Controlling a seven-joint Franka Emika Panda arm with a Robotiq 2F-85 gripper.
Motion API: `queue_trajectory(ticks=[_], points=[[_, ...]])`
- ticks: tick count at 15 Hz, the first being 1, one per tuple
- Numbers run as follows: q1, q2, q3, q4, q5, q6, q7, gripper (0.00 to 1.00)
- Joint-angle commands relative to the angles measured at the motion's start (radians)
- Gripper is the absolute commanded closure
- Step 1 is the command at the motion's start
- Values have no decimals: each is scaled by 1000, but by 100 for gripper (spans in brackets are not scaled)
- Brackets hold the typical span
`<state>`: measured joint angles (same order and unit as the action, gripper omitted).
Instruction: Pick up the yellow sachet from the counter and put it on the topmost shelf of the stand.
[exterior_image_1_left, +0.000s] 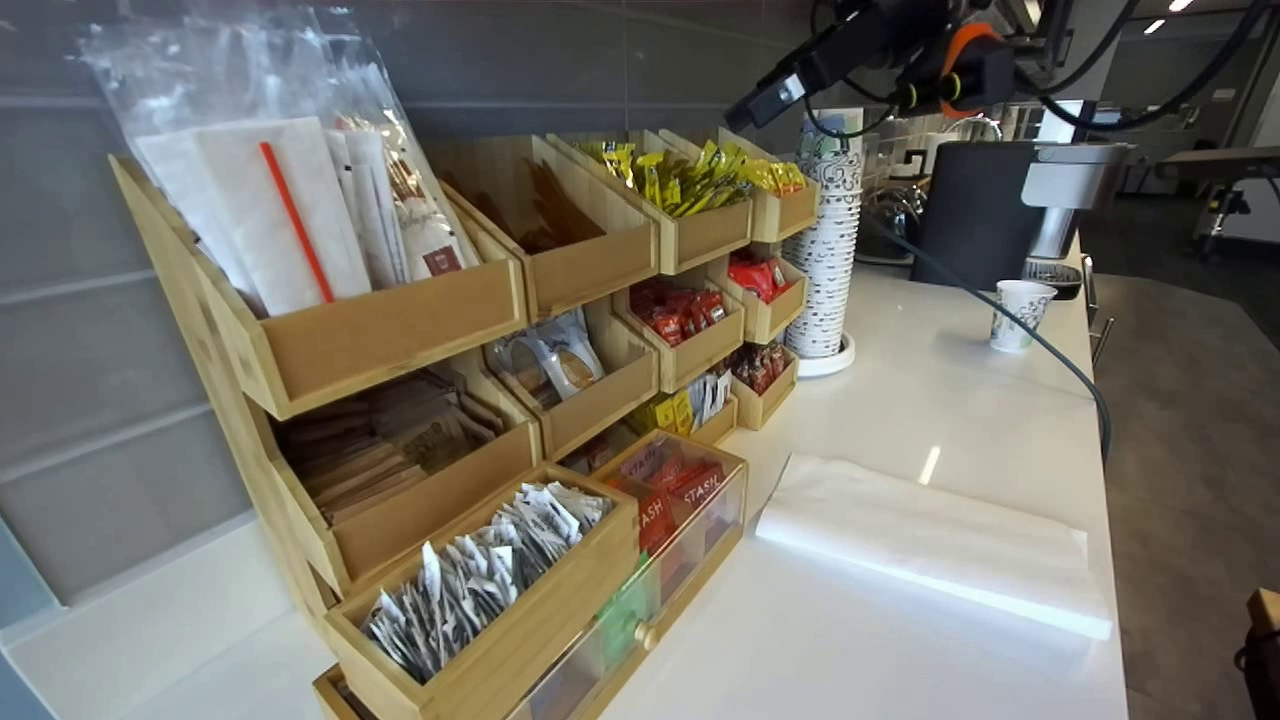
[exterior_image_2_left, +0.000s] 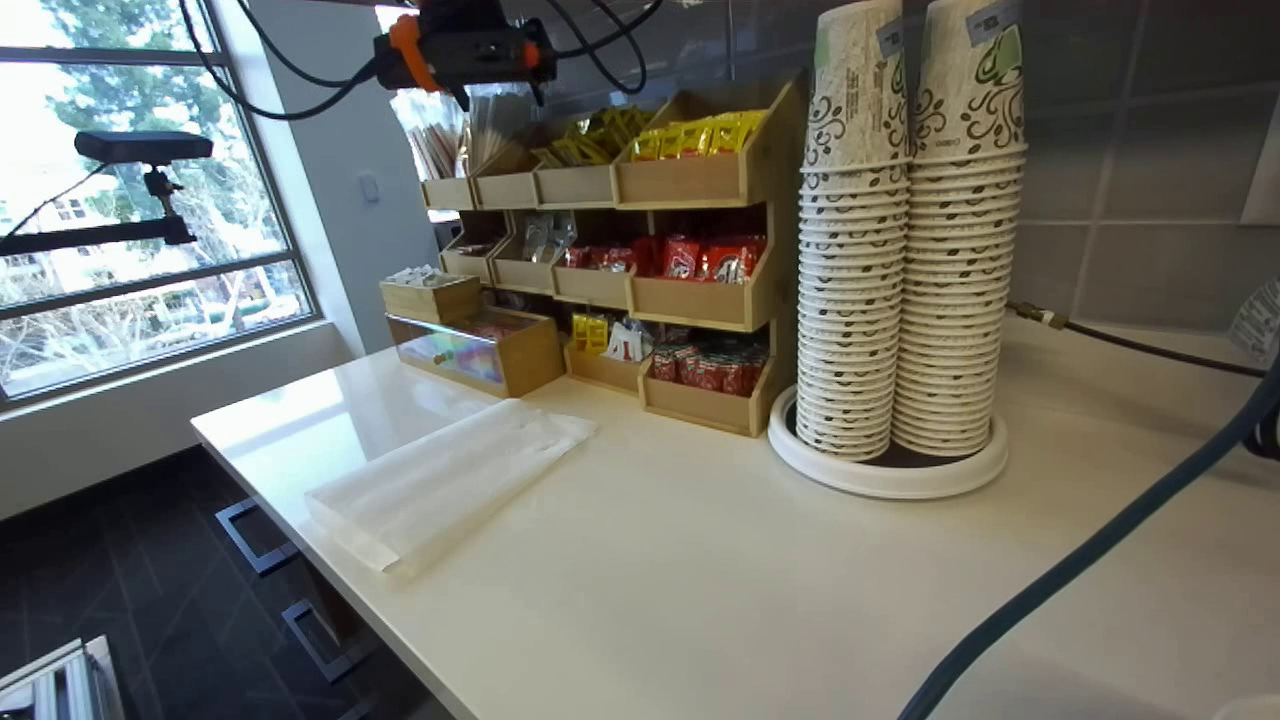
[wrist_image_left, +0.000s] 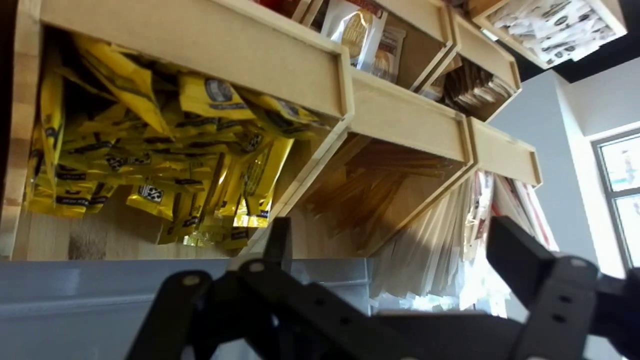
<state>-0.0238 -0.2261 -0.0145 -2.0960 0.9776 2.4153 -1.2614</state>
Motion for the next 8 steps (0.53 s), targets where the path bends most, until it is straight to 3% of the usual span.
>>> queue_trajectory(ticks=[1, 8], points=[[-4, -81, -21, -38, -132, -98, 126, 0], [-2, -163, -59, -64, -361, -244, 313, 0]])
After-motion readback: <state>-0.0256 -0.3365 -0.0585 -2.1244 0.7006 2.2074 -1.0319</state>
